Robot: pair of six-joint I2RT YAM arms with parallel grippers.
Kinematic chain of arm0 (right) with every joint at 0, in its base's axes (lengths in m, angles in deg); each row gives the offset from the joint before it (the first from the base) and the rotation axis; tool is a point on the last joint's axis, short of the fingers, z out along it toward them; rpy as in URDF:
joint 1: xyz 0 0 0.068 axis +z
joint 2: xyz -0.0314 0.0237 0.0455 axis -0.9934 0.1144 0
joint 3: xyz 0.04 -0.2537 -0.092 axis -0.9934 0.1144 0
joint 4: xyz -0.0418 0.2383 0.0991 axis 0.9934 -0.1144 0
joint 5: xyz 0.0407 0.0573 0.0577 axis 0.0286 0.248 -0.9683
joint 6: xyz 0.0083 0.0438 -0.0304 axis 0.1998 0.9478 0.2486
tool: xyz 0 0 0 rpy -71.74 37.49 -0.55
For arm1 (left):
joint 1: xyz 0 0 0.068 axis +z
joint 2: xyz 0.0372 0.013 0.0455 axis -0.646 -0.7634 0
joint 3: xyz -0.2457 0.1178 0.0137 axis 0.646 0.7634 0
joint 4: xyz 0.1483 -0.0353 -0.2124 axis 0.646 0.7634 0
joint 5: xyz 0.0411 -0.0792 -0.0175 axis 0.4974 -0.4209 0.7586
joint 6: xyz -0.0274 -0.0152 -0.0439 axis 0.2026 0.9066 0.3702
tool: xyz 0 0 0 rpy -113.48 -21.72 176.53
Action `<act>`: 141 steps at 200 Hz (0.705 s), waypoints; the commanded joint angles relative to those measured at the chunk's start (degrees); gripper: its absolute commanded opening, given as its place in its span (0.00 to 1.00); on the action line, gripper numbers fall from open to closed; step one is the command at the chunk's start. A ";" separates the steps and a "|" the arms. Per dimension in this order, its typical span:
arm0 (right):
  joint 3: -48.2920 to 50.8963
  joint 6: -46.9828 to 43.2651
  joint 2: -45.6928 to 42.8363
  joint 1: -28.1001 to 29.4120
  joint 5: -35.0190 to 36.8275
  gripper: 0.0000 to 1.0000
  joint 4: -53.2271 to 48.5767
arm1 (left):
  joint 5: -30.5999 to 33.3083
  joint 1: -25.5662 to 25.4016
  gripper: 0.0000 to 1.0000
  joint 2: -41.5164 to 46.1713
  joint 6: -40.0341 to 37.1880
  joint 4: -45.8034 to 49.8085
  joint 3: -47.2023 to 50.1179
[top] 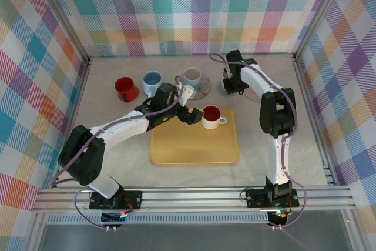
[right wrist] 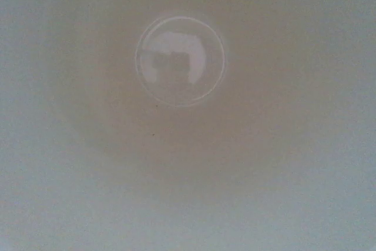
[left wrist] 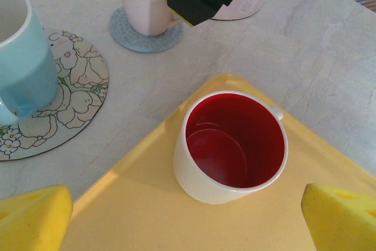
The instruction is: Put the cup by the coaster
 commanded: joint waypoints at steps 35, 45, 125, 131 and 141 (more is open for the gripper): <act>0.79 -1.03 -2.72 -0.29 0.53 0.31 0.57 | 0.21 0.28 1.00 0.14 0.04 0.33 -0.87; 1.05 -0.86 -3.30 -0.32 0.29 0.32 0.55 | 0.20 0.26 1.00 0.10 0.14 0.30 -0.87; 5.45 -0.05 -10.72 -0.30 -1.49 0.70 0.47 | 0.73 0.24 1.00 1.48 0.04 1.51 -1.22; 5.64 0.02 -11.32 -0.26 -1.57 0.73 0.25 | 0.80 0.23 1.00 1.60 -0.05 1.60 -1.24; 6.12 -0.02 -12.48 -0.26 -1.65 0.78 -0.15 | 0.86 0.24 1.00 1.81 -0.05 1.67 -1.34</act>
